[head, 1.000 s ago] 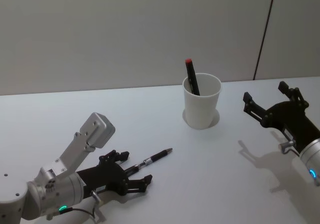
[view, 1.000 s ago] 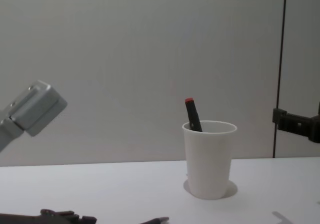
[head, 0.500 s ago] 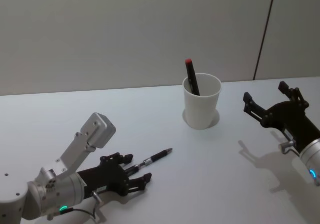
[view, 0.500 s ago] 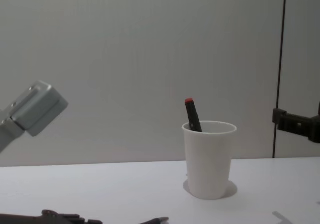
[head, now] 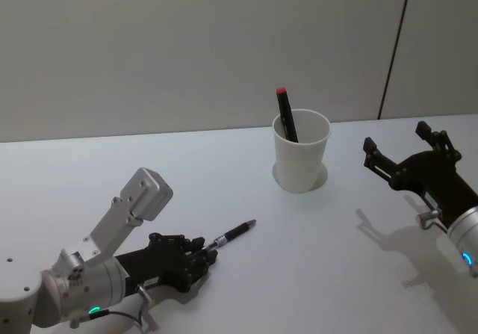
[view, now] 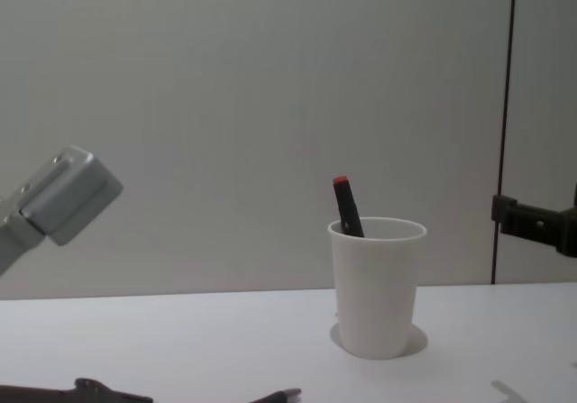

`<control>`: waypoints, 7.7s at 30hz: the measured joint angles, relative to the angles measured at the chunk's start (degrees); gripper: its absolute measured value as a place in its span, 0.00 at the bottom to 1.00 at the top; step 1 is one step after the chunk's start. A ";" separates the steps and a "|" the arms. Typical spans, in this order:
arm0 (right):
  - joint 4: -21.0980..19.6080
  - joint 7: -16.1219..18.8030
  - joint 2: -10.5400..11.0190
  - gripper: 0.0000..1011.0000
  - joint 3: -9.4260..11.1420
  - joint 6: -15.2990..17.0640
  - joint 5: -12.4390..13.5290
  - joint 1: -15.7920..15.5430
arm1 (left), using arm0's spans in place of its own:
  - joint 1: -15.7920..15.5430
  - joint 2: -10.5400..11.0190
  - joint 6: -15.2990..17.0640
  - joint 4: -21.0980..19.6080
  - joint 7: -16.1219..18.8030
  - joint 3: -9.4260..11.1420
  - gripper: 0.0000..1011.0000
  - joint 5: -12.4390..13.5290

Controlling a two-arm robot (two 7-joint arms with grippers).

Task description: Place the pen into the pen holder.

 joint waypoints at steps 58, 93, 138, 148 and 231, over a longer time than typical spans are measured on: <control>0.00 0.00 0.00 0.99 0.00 0.00 0.00 0.00 | 1.10 -0.23 -21.81 -4.87 6.88 -3.52 0.15 -11.20; 0.00 0.00 0.00 0.99 0.00 0.00 0.00 0.00 | -8.58 -12.21 -24.15 2.01 -5.83 0.84 0.15 -7.54; -6.29 10.36 5.88 0.99 3.68 0.75 17.68 -5.92 | -9.83 -14.36 -22.71 2.52 -9.77 2.84 0.15 -6.33; -8.53 16.53 9.20 0.99 5.78 3.66 29.25 -8.34 | -9.85 -14.41 -22.69 2.52 -9.83 2.90 0.15 -6.33; -6.37 17.16 4.13 0.99 0.31 8.68 52.99 0.00 | -9.84 -14.41 -22.69 2.52 -9.85 2.89 0.15 -6.33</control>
